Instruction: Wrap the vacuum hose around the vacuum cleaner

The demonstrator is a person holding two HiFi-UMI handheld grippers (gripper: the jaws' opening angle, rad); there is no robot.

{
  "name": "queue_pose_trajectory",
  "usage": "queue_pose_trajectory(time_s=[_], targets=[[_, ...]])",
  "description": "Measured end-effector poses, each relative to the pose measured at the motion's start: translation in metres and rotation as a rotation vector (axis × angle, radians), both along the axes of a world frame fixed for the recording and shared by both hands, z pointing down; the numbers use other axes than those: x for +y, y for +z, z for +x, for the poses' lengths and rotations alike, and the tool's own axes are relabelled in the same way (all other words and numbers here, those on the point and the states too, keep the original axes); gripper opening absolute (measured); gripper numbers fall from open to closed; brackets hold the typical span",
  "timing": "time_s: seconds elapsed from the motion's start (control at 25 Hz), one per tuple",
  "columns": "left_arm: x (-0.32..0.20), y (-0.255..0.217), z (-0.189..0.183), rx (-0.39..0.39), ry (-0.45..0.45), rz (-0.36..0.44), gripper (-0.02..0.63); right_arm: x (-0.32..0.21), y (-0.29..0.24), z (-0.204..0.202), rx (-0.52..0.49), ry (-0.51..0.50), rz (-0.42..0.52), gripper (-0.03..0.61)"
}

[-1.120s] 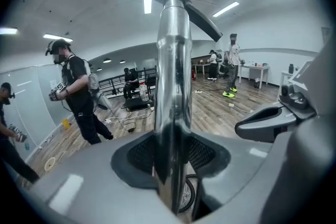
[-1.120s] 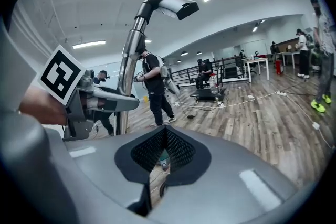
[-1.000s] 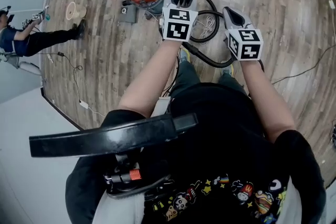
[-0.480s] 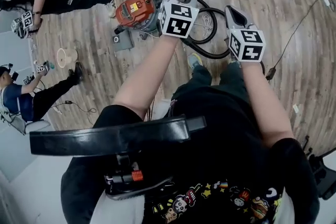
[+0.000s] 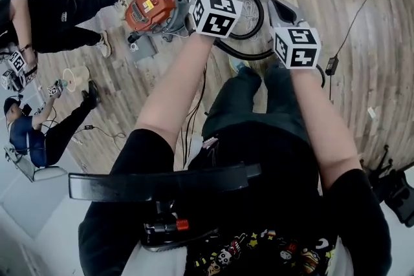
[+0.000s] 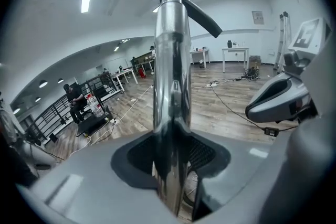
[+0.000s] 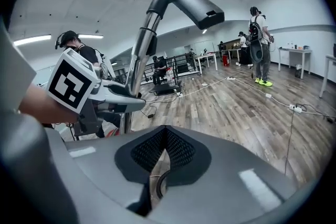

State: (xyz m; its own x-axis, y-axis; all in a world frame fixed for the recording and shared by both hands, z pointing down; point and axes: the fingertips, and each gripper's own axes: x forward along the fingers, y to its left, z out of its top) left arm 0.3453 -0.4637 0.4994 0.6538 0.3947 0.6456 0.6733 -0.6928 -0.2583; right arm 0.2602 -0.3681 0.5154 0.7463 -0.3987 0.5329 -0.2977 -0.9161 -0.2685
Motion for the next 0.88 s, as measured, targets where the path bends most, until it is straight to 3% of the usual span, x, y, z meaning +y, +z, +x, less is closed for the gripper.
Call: queue_pose_trajectory(time_s=[0.36,0.88], targets=[[0.006,0.201,0.052,-0.012,0.049,0.091,0.163,-0.004,0.196,0.057,-0.057,-0.006,-0.013,0.021],[0.042,0.474,0.128,-0.047,0.098,0.084,0.163,0.014,0.444,0.132,-0.001,-0.023,-0.013,0.021]])
